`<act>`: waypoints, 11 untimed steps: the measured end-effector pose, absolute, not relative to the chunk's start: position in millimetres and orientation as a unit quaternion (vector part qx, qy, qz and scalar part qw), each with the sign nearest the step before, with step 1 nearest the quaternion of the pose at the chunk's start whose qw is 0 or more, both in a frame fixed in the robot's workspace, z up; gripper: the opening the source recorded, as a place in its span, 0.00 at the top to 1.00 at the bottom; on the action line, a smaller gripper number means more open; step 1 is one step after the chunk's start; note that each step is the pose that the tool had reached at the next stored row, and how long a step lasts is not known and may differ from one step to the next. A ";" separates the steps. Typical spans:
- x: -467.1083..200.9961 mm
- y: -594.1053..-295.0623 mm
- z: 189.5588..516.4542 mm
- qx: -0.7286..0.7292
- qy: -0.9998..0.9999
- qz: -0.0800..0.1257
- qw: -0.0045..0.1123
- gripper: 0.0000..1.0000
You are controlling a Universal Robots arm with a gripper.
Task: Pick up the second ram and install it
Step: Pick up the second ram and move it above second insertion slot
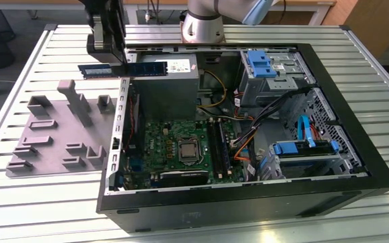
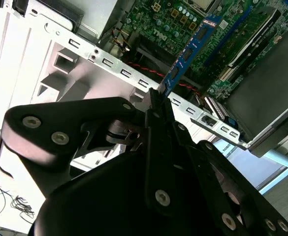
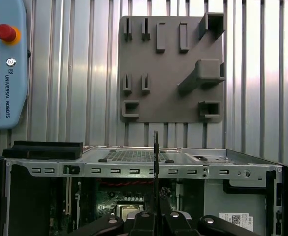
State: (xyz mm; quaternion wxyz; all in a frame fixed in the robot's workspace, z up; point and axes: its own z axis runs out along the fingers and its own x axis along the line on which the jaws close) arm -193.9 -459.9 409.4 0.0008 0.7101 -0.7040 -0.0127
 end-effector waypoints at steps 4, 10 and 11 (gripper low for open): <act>-192.7 -459.9 409.4 0.710 -0.704 -0.013 0.001 0.86; -191.6 -459.8 409.4 0.710 -0.704 -0.013 0.001 0.86; -189.9 -459.8 409.4 0.710 -0.704 -0.013 0.001 0.86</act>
